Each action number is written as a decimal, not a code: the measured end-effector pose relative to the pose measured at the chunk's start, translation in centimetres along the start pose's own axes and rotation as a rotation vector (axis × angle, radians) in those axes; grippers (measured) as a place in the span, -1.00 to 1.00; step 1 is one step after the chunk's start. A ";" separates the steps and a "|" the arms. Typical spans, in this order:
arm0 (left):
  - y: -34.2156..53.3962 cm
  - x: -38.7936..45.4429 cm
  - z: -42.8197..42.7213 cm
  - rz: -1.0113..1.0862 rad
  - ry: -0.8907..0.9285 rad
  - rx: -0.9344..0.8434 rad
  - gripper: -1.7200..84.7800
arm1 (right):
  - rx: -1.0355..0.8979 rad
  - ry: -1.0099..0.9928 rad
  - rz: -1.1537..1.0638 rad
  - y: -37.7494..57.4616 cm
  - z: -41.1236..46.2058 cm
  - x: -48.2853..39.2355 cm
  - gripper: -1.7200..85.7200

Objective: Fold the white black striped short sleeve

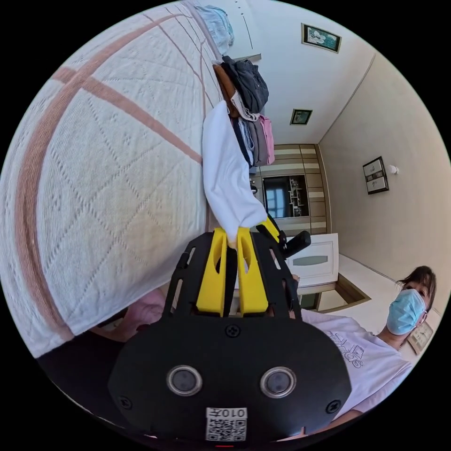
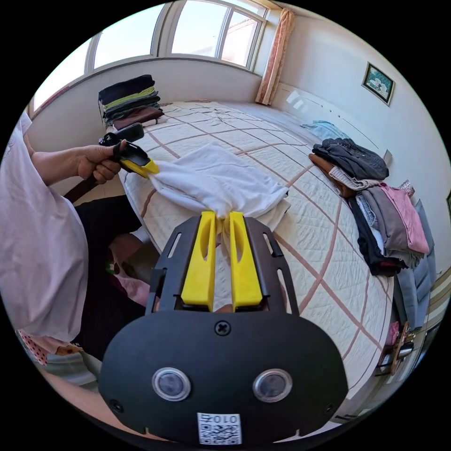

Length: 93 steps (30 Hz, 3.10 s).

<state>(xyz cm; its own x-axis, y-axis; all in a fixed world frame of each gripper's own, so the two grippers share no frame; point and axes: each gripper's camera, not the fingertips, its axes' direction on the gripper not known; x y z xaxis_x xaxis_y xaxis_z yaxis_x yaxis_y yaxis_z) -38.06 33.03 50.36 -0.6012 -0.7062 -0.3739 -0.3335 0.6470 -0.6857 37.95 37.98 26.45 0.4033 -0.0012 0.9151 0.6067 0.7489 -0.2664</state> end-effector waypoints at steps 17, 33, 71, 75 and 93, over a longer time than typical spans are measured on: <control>-0.1 6.1 -3.4 -0.028 0.222 0.021 -0.93 | 0.319 -0.652 0.837 5.8 -9.3 15.6 -0.68; 1.5 12.5 -1.6 -0.006 0.250 0.007 -0.90 | 0.630 -1.016 1.412 5.4 -6.4 31.4 -0.66; 10.6 30.0 16.1 0.030 -0.003 0.102 -0.88 | 0.396 -0.779 1.162 -2.2 -10.0 38.4 -0.82; 12.7 36.7 14.1 0.148 0.076 0.226 -0.88 | 0.404 -0.780 0.977 -7.4 -12.4 38.3 -0.82; 15.4 54.0 -13.9 0.402 -0.346 0.354 -0.89 | 0.293 -1.166 0.465 -41.1 2.5 21.0 -0.82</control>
<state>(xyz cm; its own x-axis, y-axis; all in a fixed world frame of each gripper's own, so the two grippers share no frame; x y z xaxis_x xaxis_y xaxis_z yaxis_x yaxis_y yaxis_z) -85.74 8.84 28.35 -0.3406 -0.5184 -0.7844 0.1650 0.7884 -0.5927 19.82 8.84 57.39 -0.3883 0.7627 0.5172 0.3391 0.6401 -0.6894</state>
